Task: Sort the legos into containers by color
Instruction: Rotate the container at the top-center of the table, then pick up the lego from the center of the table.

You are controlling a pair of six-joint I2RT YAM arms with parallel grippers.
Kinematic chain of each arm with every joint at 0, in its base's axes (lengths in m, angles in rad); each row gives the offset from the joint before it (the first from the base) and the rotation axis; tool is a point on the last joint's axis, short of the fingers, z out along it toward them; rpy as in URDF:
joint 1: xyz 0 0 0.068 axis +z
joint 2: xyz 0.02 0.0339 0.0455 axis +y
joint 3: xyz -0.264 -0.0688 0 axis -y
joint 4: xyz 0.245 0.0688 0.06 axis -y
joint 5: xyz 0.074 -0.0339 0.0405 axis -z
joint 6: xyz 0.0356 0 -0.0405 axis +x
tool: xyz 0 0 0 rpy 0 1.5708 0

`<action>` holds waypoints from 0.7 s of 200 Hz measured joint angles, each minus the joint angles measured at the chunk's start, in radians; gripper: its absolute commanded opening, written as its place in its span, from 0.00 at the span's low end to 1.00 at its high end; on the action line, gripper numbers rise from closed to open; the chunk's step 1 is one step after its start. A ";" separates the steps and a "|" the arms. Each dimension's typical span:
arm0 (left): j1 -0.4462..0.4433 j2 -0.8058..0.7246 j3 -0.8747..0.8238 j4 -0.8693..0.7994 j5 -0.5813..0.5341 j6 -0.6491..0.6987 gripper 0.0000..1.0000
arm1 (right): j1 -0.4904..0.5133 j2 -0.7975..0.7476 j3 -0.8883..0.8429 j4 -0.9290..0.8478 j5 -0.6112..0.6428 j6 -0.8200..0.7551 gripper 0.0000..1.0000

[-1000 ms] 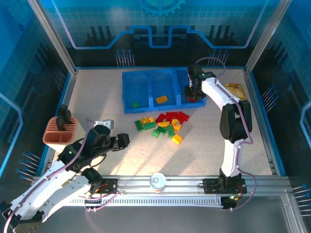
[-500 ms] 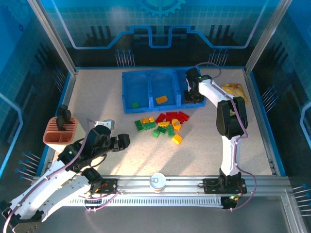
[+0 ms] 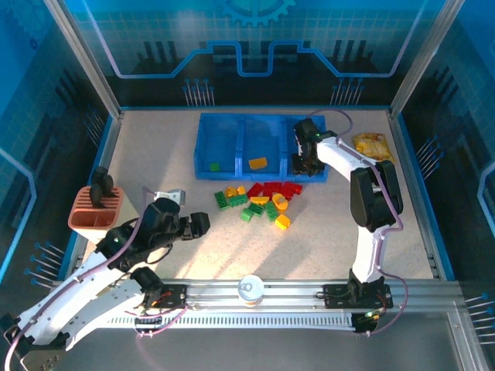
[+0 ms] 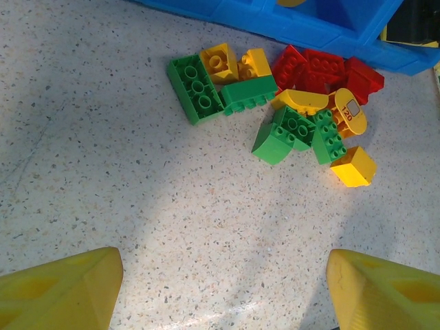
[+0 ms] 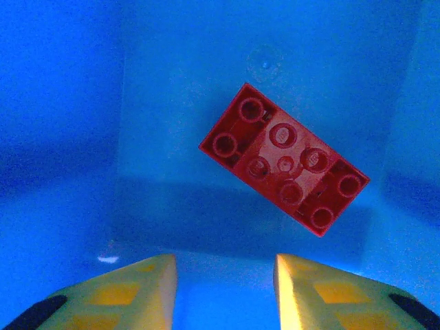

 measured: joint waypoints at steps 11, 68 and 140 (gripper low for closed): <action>-0.003 0.006 0.000 0.000 0.000 0.000 0.79 | 0.004 -0.005 0.000 -0.006 0.004 0.002 0.47; -0.044 0.111 0.000 0.034 0.000 0.003 0.79 | 0.040 -0.153 0.000 -0.049 0.039 0.008 0.65; -0.089 0.406 0.059 0.144 0.023 0.056 0.79 | 0.105 -0.581 -0.216 -0.025 0.017 0.048 0.78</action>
